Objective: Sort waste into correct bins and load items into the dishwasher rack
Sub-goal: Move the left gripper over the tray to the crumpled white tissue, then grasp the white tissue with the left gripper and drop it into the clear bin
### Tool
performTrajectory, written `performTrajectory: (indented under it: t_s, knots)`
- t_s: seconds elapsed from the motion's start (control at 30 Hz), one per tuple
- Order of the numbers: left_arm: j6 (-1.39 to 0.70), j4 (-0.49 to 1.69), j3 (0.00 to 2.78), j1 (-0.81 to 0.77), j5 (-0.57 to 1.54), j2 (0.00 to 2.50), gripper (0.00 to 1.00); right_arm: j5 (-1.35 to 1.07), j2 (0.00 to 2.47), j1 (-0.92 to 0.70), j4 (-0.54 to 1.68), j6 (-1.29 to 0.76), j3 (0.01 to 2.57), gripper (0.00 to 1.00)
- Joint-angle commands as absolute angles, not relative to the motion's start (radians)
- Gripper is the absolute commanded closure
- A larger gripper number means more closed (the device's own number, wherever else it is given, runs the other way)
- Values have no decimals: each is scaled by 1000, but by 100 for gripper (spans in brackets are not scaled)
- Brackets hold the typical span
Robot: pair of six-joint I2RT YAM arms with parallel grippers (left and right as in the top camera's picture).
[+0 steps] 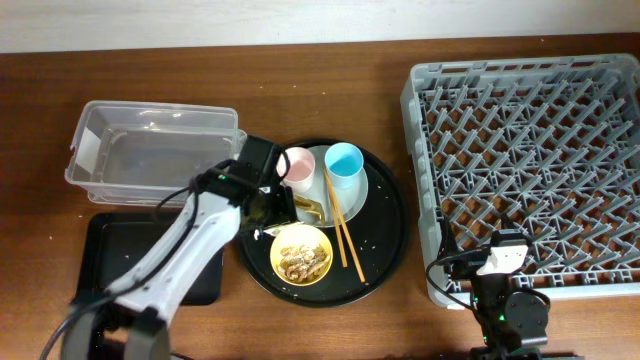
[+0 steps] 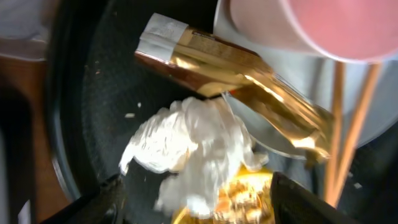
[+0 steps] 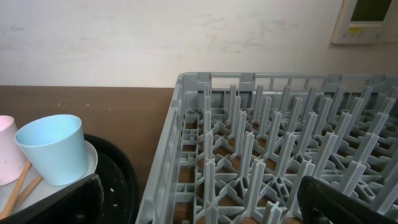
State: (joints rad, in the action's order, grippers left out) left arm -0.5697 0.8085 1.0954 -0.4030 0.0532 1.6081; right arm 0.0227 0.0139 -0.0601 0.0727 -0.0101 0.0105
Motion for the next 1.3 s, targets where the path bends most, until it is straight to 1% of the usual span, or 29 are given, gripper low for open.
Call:
performTrajectory:
  t_s: [0.0, 0.13, 0.2, 0.57, 0.6, 0.67, 0.7, 0.73, 0.77, 0.9, 1.03, 1.13, 1.27]
  knots:
    - [-580, 781, 1085, -406, 88, 1676, 30, 35, 7, -65, 80, -7, 6, 1]
    - [-580, 767, 1085, -406, 97, 1696, 39, 35, 7, -65, 80, -7, 6, 1]
    - [-580, 755, 1085, -406, 97, 1696, 42, 35, 7, -65, 80, -7, 6, 2]
    - [-580, 691, 1038, -406, 82, 1696, 44, 35, 7, -65, 80, -7, 6, 2]
    - [-580, 682, 1028, -406, 82, 1696, 52, 35, 7, -65, 80, -7, 6, 2]
    - [-580, 672, 1015, -406, 82, 1696, 77, 35, 7, -65, 80, -7, 6, 2]
    - [-580, 671, 1015, -406, 82, 1696, 87, 35, 7, -65, 80, -7, 6, 2]
    - [-580, 668, 1015, -406, 83, 1696, 94, 35, 7, -65, 80, -7, 6, 2]
    - [-580, 664, 1017, -406, 83, 1695, 98, 35, 7, -65, 80, -7, 6, 2]
    - [-571, 691, 1060, -405, 82, 1657, 99, 35, 7, -65, 80, -7, 6, 2]
    - [-505, 742, 1138, -405, 74, 1573, 99, 35, 7, -65, 80, -7, 6, 2]
    - [-500, 789, 1202, -405, 5, 1495, 99, 35, 7, -65, 80, -7, 6, 2]
    - [-500, 816, 1251, -386, -174, 1369, 99, 35, 7, -65, 80, -7, 6, 2]
